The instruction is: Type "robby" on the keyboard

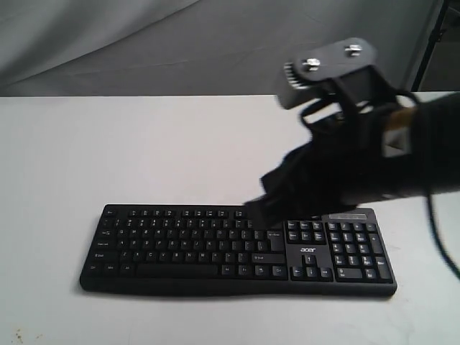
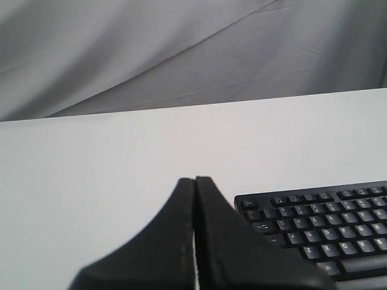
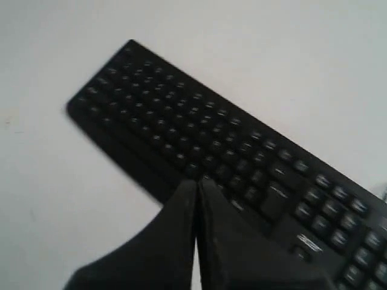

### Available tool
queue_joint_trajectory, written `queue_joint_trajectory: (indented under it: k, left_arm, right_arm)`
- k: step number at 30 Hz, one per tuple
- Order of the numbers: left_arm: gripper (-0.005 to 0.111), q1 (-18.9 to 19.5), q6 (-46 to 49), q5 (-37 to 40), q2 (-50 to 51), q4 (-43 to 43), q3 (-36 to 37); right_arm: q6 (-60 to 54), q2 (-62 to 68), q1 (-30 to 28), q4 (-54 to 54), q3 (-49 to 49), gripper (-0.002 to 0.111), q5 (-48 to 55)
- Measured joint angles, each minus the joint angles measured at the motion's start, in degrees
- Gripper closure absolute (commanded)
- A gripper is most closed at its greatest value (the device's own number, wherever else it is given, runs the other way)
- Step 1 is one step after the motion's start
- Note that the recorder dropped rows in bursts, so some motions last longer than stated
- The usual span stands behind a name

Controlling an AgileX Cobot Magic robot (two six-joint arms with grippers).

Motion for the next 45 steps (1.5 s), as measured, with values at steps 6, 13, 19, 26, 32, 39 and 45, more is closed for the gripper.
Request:
queue_joint_trajectory:
  k: [6, 13, 19, 26, 32, 39, 45]
  left_arm:
    - [0.107, 0.00, 0.00, 0.00, 0.00, 0.00, 0.00]
    - [0.107, 0.00, 0.00, 0.00, 0.00, 0.00, 0.00]
    - [0.107, 0.00, 0.00, 0.00, 0.00, 0.00, 0.00]
    - [0.107, 0.00, 0.00, 0.00, 0.00, 0.00, 0.00]
    - [0.107, 0.00, 0.00, 0.00, 0.00, 0.00, 0.00]
    - [0.107, 0.00, 0.00, 0.00, 0.00, 0.00, 0.00]
    - [0.107, 0.00, 0.00, 0.00, 0.00, 0.00, 0.00]
  right_arm:
    - [-11.49, 16.52, 2.88, 9.56, -11.03, 0.108, 0.06]
    - [-14.85, 30.18, 3.02, 13.18, -20.26, 0.108, -0.86]
    - [-17.09, 37.32, 3.02, 13.56, -24.48, 0.108, -2.77]
    - [-20.74, 42.50, 4.16, 13.60, -25.22, 0.108, -9.38]
    - [-22.19, 46.17, 4.66, 14.14, -25.22, 0.108, -13.05]
    - [-23.03, 48.76, 4.66, 14.75, -25.22, 0.108, -14.39]
    - [-24.96, 49.36, 4.89, 16.51, -25.22, 0.108, -15.39]
